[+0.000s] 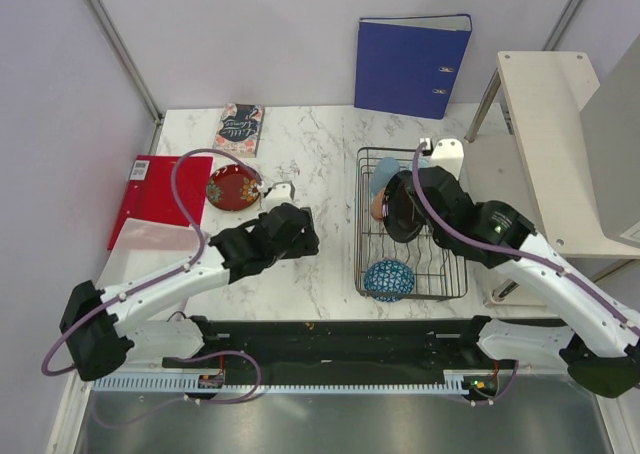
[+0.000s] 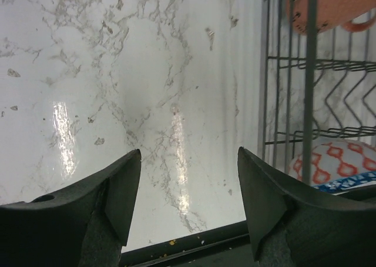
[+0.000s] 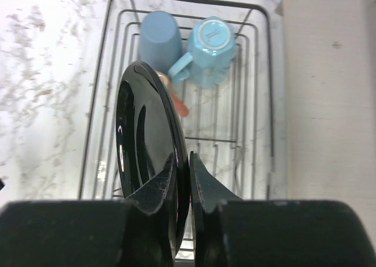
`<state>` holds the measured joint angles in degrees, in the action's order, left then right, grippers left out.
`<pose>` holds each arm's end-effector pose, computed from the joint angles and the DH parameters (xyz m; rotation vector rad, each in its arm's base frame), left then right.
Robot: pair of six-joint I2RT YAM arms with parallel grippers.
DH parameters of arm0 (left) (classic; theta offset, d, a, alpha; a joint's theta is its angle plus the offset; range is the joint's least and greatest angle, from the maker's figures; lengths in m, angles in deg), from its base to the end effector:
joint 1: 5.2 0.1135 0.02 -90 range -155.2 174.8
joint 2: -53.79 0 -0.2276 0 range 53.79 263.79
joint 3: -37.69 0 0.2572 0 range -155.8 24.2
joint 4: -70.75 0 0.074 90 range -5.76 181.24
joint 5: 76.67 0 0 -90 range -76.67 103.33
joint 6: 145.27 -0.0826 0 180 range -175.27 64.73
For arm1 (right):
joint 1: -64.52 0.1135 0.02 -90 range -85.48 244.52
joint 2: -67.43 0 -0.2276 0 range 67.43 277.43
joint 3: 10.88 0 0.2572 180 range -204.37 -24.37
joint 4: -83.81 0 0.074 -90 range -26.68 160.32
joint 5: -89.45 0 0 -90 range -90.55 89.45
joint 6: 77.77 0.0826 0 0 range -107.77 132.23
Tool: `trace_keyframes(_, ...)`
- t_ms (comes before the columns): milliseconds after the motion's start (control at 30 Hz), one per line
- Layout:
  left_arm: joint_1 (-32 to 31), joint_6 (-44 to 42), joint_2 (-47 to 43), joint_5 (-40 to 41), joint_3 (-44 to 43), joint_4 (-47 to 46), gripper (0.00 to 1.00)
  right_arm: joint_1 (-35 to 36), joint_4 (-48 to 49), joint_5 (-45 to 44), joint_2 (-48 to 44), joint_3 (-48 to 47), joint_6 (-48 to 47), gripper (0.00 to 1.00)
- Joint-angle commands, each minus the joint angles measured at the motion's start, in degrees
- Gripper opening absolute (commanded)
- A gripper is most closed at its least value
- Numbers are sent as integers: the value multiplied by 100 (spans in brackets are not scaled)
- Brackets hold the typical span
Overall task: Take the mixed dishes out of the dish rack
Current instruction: Pick up the plate from the dish rack, then place the plate at the center of the board.
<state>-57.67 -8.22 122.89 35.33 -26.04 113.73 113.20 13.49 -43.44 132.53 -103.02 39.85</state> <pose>0.2042 -0.2151 0.1895 -0.0628 2.3691 -0.3894 0.2081 0.1515 0.3446 -0.0330 2.0980 -0.0871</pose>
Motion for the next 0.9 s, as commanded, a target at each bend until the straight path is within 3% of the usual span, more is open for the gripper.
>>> trace_keyframes(0, 26, 331, -1018, 349, 119, -654, 75, 9, 1147, 868, -628, 726, 463, 0)
trace_keyframes(33, 43, 323, -1256, 227, 233, -821, 77, 9, 1323, 1036, -682, 833, 534, 0)
trace_keyframes(100, 122, 419, -2105, -53, 741, -1582, 96, -8, 1806, 1491, -831, 1131, 727, 0)
trace_keyframes(167, 384, 314, -2724, -597, 1634, -2610, 99, -34, 2410, 1905, -937, 1351, 911, 0)
trace_keyframes(200, 508, 296, -3031, -922, 1927, -3555, 99, -35, 2649, 2134, -1051, 1587, 982, 0)
trace_keyframes(233, 657, 357, -3339, -1517, 2295, -3800, 99, -35, 2860, 2423, -1104, 1703, 1087, 0)
trace_keyframes(367, 1361, 428, -3140, -2813, 2309, -3881, 99, -78, 3801, 3039, -1140, 2046, 1334, 0)
trace_keyframes(433, 1371, 384, -3026, -3200, 2282, -4029, 99, -96, 4013, 3312, -1009, 2134, 1448, 0)
trace_keyframes(633, 1371, 270, -2964, -3413, 2273, -4224, 99, -105, 4980, 4122, -859, 2486, 1677, 0)
trace_keyframes(767, 1371, 217, -2937, -3413, 2282, -4241, 97, -105, 5068, 4456, -622, 2477, 1686, 0)
trace_keyframes(833, 1371, 208, -2911, -3448, 2290, -4268, 87, -105, 5217, 4711, -534, 2539, 1686, 0)
trace_keyframes(867, 1371, 200, -2902, -3457, 2290, -4268, 72, -105, 5244, 4763, -481, 2539, 1694, 0)
